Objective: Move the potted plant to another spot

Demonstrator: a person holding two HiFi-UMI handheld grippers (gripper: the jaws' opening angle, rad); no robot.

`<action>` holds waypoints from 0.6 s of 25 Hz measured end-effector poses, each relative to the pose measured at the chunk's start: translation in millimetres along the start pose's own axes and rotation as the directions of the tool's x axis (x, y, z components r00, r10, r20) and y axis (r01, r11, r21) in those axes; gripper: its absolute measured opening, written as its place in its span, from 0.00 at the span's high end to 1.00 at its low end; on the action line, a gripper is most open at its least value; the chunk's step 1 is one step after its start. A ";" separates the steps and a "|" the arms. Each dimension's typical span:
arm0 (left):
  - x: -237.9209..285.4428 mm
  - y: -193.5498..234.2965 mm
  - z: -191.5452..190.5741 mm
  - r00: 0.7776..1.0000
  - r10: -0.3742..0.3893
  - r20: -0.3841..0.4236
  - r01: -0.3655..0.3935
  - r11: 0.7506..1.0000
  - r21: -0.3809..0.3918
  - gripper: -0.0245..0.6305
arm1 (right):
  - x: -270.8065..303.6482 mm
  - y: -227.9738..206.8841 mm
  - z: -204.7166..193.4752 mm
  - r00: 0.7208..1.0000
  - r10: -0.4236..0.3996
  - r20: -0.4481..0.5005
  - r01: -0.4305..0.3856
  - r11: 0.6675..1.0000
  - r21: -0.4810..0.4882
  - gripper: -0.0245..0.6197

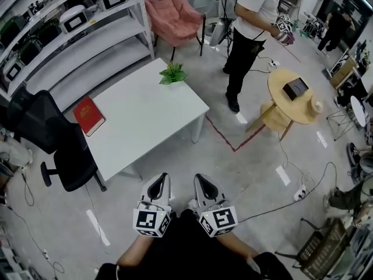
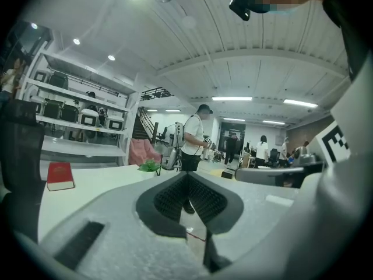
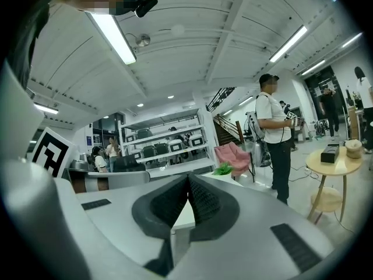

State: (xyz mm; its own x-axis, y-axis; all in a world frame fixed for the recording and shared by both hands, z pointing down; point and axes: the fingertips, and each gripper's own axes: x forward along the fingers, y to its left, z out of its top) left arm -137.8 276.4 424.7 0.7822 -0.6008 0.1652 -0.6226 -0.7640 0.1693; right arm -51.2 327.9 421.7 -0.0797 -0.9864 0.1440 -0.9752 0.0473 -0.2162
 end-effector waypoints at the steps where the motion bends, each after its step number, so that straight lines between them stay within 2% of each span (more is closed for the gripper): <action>1: 0.7 -4.2 0.5 1.000 0.003 0.004 -0.003 1.000 -0.001 0.93 | -2.2 -3.6 0.6 1.000 0.005 0.002 -0.005 1.000 -0.001 0.94; 6: 2.0 -16.1 -5.2 1.000 0.028 0.000 -0.028 1.000 0.006 0.93 | -7.0 -19.4 -5.2 1.000 0.018 -0.009 -0.018 1.000 0.004 0.94; 15: 19.3 -8.7 -15.1 0.999 0.049 -0.013 -0.049 0.999 -0.013 0.93 | 6.8 -34.1 -14.5 0.999 0.018 -0.038 -0.018 1.000 0.016 0.94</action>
State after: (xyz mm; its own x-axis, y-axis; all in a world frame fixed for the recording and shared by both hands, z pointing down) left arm -117.7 275.0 441.1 0.7506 -0.6342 0.1855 -0.6603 -0.7306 0.1741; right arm -21.5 321.8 444.0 -0.1055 -0.9785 0.1770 -0.9702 0.0623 -0.2340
